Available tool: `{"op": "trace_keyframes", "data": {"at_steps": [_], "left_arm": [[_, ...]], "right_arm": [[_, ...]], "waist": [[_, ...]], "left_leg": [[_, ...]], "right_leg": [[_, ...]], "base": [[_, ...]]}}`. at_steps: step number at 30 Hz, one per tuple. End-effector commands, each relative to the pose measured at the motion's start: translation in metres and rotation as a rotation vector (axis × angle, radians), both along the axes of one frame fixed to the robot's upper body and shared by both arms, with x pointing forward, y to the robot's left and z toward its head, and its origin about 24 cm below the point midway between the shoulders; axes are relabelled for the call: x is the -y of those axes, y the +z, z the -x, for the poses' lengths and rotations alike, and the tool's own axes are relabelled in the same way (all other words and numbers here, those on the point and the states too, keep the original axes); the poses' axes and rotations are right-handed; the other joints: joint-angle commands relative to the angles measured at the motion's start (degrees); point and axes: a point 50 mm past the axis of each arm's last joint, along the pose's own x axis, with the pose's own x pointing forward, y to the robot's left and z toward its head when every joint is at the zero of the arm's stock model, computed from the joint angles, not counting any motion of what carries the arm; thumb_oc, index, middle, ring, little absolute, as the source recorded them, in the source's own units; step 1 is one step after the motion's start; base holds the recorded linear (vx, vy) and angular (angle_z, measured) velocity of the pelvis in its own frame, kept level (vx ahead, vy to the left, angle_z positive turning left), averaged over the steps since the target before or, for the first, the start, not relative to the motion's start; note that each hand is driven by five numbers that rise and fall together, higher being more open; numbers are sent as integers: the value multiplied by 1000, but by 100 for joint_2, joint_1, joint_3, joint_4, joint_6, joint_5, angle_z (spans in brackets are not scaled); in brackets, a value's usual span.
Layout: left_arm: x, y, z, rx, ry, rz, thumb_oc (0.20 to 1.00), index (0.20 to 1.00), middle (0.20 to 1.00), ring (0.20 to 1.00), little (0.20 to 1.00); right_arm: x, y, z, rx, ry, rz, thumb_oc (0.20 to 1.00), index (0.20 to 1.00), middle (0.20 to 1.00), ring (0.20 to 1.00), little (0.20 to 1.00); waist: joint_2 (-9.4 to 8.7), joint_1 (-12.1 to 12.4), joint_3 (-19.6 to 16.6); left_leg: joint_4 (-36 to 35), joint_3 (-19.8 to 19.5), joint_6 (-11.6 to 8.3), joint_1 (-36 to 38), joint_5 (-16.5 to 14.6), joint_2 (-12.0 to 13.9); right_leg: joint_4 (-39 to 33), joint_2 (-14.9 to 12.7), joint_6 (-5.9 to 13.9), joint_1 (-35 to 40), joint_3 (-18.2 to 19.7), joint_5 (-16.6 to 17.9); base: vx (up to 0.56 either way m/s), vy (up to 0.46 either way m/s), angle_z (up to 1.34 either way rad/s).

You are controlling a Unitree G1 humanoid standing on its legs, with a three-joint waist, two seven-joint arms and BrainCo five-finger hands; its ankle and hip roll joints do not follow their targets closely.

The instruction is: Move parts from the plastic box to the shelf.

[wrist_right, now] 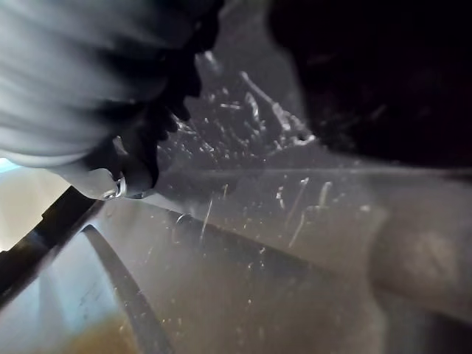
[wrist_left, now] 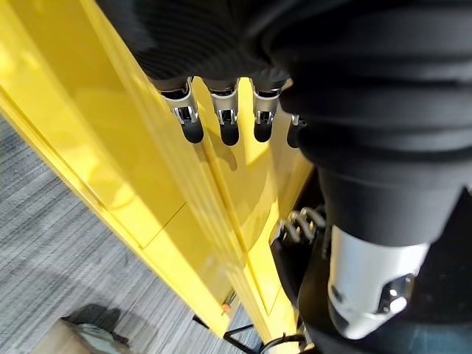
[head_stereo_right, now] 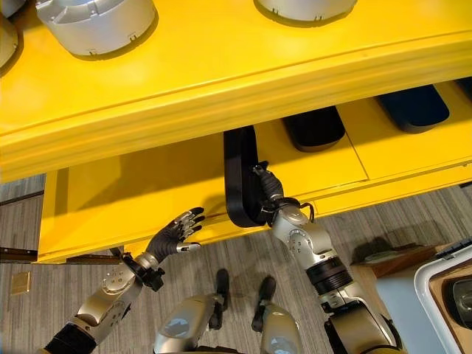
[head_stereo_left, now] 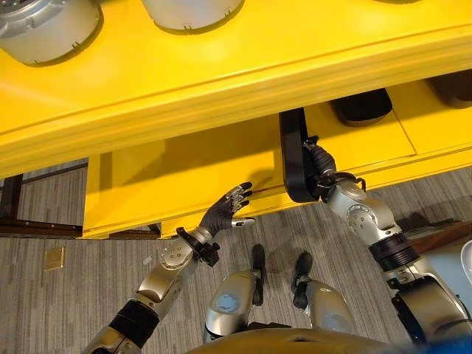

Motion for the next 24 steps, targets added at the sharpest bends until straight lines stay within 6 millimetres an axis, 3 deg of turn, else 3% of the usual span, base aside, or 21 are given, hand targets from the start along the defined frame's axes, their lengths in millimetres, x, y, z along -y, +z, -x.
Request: {"op": "trace_keyframes", "data": {"at_steps": [1,6,8,9,10,11,13,16,17,19,20,24], "left_arm": [[7,19,5,71,-52,37,1000,1000,1000,1000,1000],[10,19,5,38,-50,89,1000,1000,1000,1000,1000],[13,19,5,24,-44,110,1000,1000,1000,1000,1000],[16,20,2,21,-57,108,1000,1000,1000,1000,1000],[18,19,3,21,-76,93,1000,1000,1000,1000,1000],[19,18,4,22,-78,90,1000,1000,1000,1000,1000],[21,15,7,17,-82,91,1000,1000,1000,1000,1000],[20,12,15,1,-77,110,1000,1000,1000,1000,1000],[18,12,16,-6,-78,117,1000,1000,1000,1000,1000],[15,9,16,-25,-86,102,1000,1000,1000,1000,1000],[14,7,15,-34,-81,87,1000,1000,1000,1000,1000],[13,-2,15,-73,-19,116,1000,1000,1000,1000,1000]], "right_arm": [[-17,42,-7,164,47,-93,200,200,200,200,200],[-18,44,-8,175,53,-64,200,200,200,200,200],[-19,45,-9,175,54,-55,200,200,200,200,200],[-14,48,-11,196,37,-43,200,200,200,200,200],[-9,50,-13,202,22,-35,200,200,200,200,200],[-8,51,-14,202,18,-34,200,200,200,200,200],[-3,56,-19,197,-1,-36,200,200,200,200,200],[6,59,-25,163,-16,-38,200,200,200,200,200],[9,60,-26,151,-18,-40,200,200,200,200,200],[16,60,-27,140,-41,-47,200,200,200,200,200],[16,57,-26,127,-53,-58,200,200,200,200,200],[15,48,-25,83,-69,-76,200,200,200,200,200]], "waist": [[-217,152,-79],[-184,155,-17],[-159,120,17],[-172,-14,54],[-203,-78,99],[-213,-83,131],[-213,-66,147],[-164,36,-24],[-142,50,-78],[-61,-24,-165],[-39,-52,-168],[2,-86,-112]], "left_leg": [[462,115,-198,-50,-329,49],[538,82,-262,-127,-306,91],[675,234,-310,-159,-312,166],[1041,698,-345,-207,-439,379],[1390,796,-469,-232,-583,647],[1552,809,-479,-345,-480,760],[1837,591,-612,-464,-303,1080],[1414,28,-838,-330,355,1582],[1285,-65,-853,-316,420,1666],[754,417,-850,51,37,1666],[777,480,-875,80,44,1678],[915,364,-815,112,-145,1506]], "right_leg": [[147,-231,533,237,137,-157],[172,-157,465,192,56,-188],[215,-182,431,172,-38,-195],[369,-264,375,124,-211,-252],[582,-345,378,118,-277,-385],[621,-358,307,63,-317,-330],[765,-390,240,-34,-253,-359],[865,-548,280,-234,-65,-442],[909,-650,301,-329,-45,-436],[1099,-918,469,-361,-213,-459],[1186,-968,479,-336,-236,-486],[1181,-1006,512,-163,-159,-429]], "base": [[40,-87,1],[23,-154,11],[4,-245,16],[9,-229,28],[-61,-183,50],[-48,-47,69],[-76,92,46],[-73,375,6],[-84,452,-16],[-22,378,-8],[39,276,19],[30,136,23]]}}
